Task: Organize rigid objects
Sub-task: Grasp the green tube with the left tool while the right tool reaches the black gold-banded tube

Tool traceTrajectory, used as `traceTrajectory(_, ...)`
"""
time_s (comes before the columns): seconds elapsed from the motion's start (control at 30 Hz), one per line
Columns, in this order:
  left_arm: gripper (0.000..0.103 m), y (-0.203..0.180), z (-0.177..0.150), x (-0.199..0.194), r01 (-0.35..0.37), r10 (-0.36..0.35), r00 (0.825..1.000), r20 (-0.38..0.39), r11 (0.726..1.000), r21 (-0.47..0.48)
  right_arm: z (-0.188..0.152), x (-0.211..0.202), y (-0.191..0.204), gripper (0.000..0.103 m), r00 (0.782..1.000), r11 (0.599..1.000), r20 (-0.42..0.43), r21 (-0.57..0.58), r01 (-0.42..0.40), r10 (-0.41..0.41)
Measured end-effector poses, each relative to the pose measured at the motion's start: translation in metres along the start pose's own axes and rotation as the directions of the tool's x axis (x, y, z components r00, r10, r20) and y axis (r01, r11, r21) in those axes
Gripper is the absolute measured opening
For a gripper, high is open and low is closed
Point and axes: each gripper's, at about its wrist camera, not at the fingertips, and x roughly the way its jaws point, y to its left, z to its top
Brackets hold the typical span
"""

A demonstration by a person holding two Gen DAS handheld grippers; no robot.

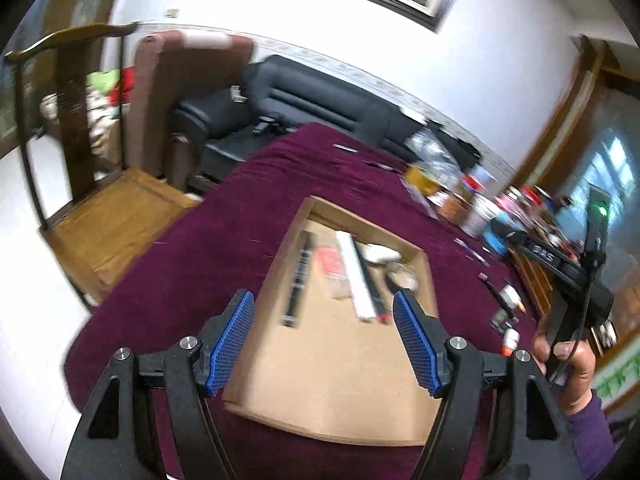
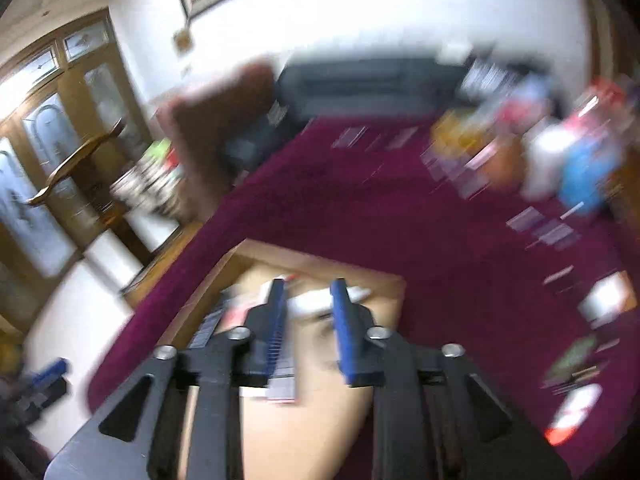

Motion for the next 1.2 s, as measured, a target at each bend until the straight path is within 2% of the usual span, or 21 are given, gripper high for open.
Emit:
traceTrajectory(0.03,0.066,-0.014,-0.003,0.003,0.021,-0.021,1.000,-0.012,0.999,0.025,-0.004,-0.021,-0.016,0.072,0.992,0.995,0.082,-0.018,0.097,-0.096)
traceTrajectory(0.07,0.066,-0.024,-0.004,0.004,0.032,-0.031,0.999,-0.020,0.999,0.041,-0.009,-0.037,-0.031,0.095,0.972,0.983,0.153,-0.021,0.183,-0.178)
traceTrajectory(0.1,0.066,-0.040,-0.008,0.010,0.053,-0.050,0.998,-0.039,0.996,0.072,-0.016,-0.050,-0.049,0.098,0.947,0.968,0.214,-0.013,0.250,-0.241)
traceTrajectory(0.13,0.066,-0.051,-0.010,0.013,0.065,-0.061,0.997,-0.054,0.994,0.089,-0.026,-0.062,-0.077,0.098,0.919,0.947,0.239,0.011,0.320,-0.313)
traceTrajectory(0.17,0.066,-0.063,-0.014,0.017,0.083,-0.075,0.994,-0.076,0.991,0.109,-0.030,-0.064,-0.095,0.098,0.911,0.934,0.212,0.032,0.355,-0.354)
traceTrajectory(0.2,0.066,-0.080,-0.019,0.025,0.108,-0.094,0.990,-0.110,0.985,0.133,-0.036,-0.065,-0.122,0.098,0.912,0.923,0.143,0.070,0.378,-0.385)
traceTrajectory(0.23,0.066,-0.091,-0.023,0.028,0.120,-0.101,0.986,-0.129,0.982,0.147,-0.044,-0.065,-0.151,0.098,0.923,0.922,0.078,0.127,0.366,-0.377)
traceTrajectory(0.3,0.066,-0.120,-0.034,0.040,0.141,-0.106,0.977,-0.184,0.972,0.189,-0.067,-0.068,-0.202,0.098,0.942,0.910,0.016,0.265,0.320,-0.336)
traceTrajectory(0.37,0.066,-0.146,-0.044,0.048,0.152,-0.100,0.970,-0.222,0.961,0.232,-0.091,-0.070,-0.243,0.098,0.941,0.875,-0.011,0.365,0.318,-0.337)
traceTrajectory(0.5,0.066,-0.193,-0.061,0.062,0.173,-0.083,0.953,-0.291,0.938,0.301,-0.125,-0.063,-0.299,0.098,0.941,0.823,-0.038,0.474,0.313,-0.336)
traceTrajectory(0.67,0.066,-0.242,-0.074,0.086,0.191,-0.063,0.941,-0.333,0.910,0.368,-0.139,-0.054,-0.315,0.098,0.954,0.790,-0.045,0.550,0.270,-0.295)
traceTrajectory(0.73,0.066,-0.262,-0.073,0.103,0.205,-0.065,0.937,-0.342,0.898,0.390,-0.142,-0.059,-0.322,0.098,0.964,0.775,-0.019,0.591,0.225,-0.266)
traceTrajectory(0.83,0.066,-0.292,-0.069,0.139,0.229,-0.079,0.935,-0.347,0.880,0.417,-0.148,-0.068,-0.326,0.098,0.963,0.760,0.001,0.614,0.213,-0.271)
traceTrajectory(1.0,0.066,-0.329,-0.060,0.211,0.249,-0.073,0.915,-0.397,0.875,0.414,-0.157,-0.063,-0.341,0.098,0.973,0.713,-0.017,0.678,0.181,-0.230)
traceTrajectory(1.07,0.066,-0.341,-0.058,0.237,0.235,-0.045,0.910,-0.413,0.875,0.423,-0.161,-0.059,-0.346,0.098,0.979,0.699,-0.024,0.697,0.162,-0.203)
traceTrajectory(1.2,0.066,-0.356,-0.059,0.280,0.147,0.057,0.917,-0.395,0.871,0.468,-0.163,-0.059,-0.346,0.098,0.984,0.691,-0.016,0.710,0.136,-0.177)
